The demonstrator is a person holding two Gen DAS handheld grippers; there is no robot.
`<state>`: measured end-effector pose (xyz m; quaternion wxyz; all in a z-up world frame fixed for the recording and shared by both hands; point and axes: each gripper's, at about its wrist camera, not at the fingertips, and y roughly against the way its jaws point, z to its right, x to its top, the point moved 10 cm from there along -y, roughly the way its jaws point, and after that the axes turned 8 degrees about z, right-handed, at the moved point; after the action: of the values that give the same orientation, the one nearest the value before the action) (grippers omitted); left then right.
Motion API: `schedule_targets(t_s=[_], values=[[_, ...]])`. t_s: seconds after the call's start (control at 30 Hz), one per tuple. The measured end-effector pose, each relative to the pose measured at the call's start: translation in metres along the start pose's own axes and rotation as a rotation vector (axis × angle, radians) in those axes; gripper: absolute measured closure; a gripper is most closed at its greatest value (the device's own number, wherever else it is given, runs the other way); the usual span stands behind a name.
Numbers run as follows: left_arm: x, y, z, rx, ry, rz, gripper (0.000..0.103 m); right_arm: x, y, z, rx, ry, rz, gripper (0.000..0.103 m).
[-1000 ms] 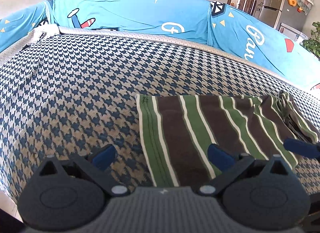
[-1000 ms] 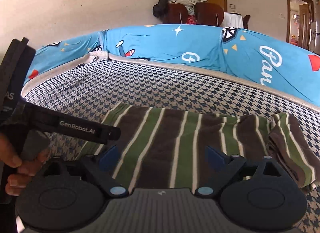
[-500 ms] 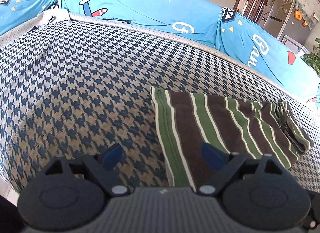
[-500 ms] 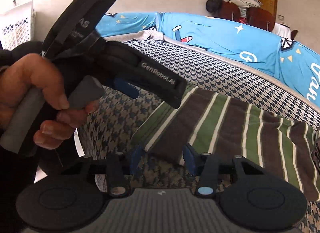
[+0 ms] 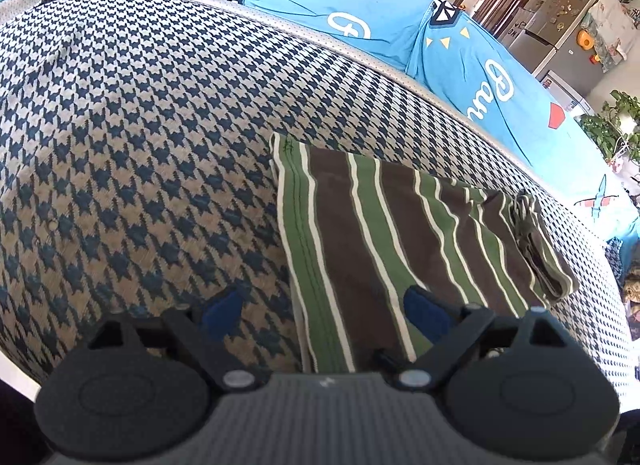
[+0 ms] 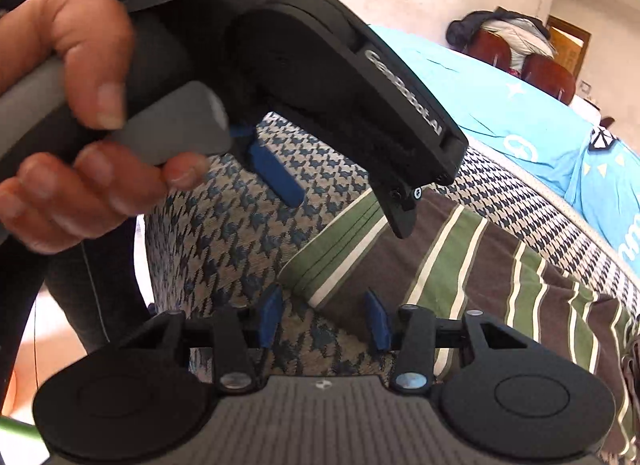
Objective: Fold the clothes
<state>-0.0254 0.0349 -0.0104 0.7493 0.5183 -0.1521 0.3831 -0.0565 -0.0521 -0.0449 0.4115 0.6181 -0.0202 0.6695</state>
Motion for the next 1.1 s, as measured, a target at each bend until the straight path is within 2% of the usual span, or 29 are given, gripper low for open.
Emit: schedule_targets(t_s=[0.07,0.1,0.23,0.43,0.57,0.73,0.9,0.97,1.1], values=[[-0.002,0.001,0.003,-0.028,0.019,-0.015,0.009,0.002,0.001,0.004,-0.004,-0.038,0.001,0.085],[-0.003,0.002,0.004,-0.046,0.03,-0.024,0.009,0.003,0.002,0.007,-0.005,-0.061,0.001,0.088],[-0.004,0.0,0.012,-0.112,0.063,-0.063,0.009,0.005,0.004,0.022,-0.01,-0.182,0.006,0.091],[-0.006,-0.006,0.02,-0.161,0.102,-0.104,0.009,0.01,0.009,0.05,-0.007,-0.353,0.043,0.092],[-0.008,-0.011,0.031,-0.216,0.137,-0.127,0.009,0.012,0.009,0.053,0.01,-0.366,0.052,0.092],[-0.004,-0.012,0.037,-0.252,0.156,-0.131,0.01,0.009,0.006,0.045,0.027,-0.275,0.029,0.092],[-0.001,-0.012,0.042,-0.26,0.152,-0.141,0.01,0.003,-0.003,0.036,0.01,-0.169,0.006,0.081],[-0.001,-0.013,0.043,-0.26,0.154,-0.145,0.01,0.001,-0.007,0.036,-0.006,-0.139,0.003,0.07],[0.0,-0.014,0.046,-0.265,0.156,-0.155,0.01,0.001,-0.017,0.039,-0.019,-0.124,0.008,0.067]])
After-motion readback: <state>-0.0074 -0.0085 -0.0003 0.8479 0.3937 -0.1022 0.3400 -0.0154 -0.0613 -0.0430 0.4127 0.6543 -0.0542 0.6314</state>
